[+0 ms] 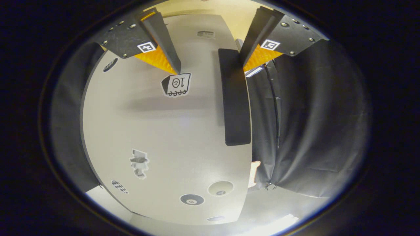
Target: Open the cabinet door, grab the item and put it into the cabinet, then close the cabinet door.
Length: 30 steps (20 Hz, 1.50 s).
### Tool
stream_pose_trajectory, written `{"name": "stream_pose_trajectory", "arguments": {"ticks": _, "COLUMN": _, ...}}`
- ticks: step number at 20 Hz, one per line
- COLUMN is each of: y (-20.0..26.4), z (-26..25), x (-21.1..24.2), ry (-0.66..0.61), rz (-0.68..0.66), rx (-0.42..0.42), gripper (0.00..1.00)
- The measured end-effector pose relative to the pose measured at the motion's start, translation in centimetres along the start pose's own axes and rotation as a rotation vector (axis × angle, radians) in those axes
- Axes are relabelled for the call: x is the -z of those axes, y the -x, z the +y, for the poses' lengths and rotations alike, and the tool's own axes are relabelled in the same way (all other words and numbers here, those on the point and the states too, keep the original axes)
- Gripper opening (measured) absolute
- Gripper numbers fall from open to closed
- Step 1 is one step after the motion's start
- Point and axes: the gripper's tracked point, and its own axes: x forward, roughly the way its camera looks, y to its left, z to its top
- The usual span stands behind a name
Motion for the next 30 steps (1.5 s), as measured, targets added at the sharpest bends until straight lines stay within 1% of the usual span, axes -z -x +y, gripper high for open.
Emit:
{"name": "stream_pose_trajectory", "arguments": {"ticks": 10, "y": -3.8, "z": -0.3, "x": -0.1, "ry": -0.002, "rz": -0.010, "rx": 0.070, "gripper": 1.00}}
{"name": "stream_pose_trajectory", "arguments": {"ticks": 23, "y": -4.2, "z": 0.1, "x": 0.0, "ry": -0.002, "rz": -0.023, "rx": 0.076, "gripper": 1.00}}
{"name": "stream_pose_trajectory", "arguments": {"ticks": 26, "y": -2.4, "z": 0.5, "x": -0.7, "ry": -0.027, "rz": -0.019, "rx": 0.085, "gripper": 1.00}}
{"name": "stream_pose_trajectory", "arguments": {"ticks": 28, "y": 0.1, "z": 0.6, "x": -1.5, "ry": -0.016, "rz": -0.043, "rx": 0.093, "gripper": 1.00}}
{"name": "stream_pose_trajectory", "arguments": {"ticks": 30, "y": 2.4, "z": 0.5, "x": -1.4, "ry": 0.006, "rz": -0.034, "rx": 0.108, "gripper": 1.00}}
